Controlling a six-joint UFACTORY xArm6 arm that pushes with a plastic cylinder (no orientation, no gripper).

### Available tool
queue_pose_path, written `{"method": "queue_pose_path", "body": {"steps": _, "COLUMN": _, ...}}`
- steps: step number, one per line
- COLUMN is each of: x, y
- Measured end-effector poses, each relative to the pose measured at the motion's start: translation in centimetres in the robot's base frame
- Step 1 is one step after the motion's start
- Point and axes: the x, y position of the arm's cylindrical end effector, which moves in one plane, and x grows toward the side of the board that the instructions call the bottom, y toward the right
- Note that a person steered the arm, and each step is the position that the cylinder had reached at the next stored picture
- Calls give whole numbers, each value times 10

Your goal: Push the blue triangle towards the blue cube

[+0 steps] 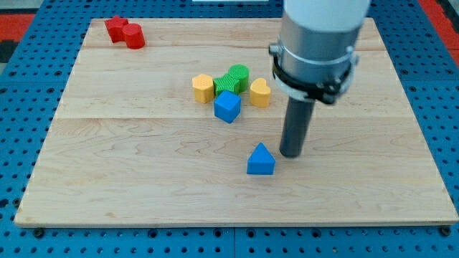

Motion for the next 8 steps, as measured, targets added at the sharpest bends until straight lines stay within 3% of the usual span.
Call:
{"method": "queue_pose_path", "body": {"steps": 1, "x": 44, "y": -4}}
{"method": "queue_pose_path", "body": {"steps": 2, "x": 44, "y": -59}}
{"method": "queue_pose_path", "body": {"steps": 3, "x": 25, "y": -64}}
{"method": "queue_pose_path", "body": {"steps": 5, "x": 22, "y": 20}}
{"method": "queue_pose_path", "body": {"steps": 8, "x": 11, "y": -32}}
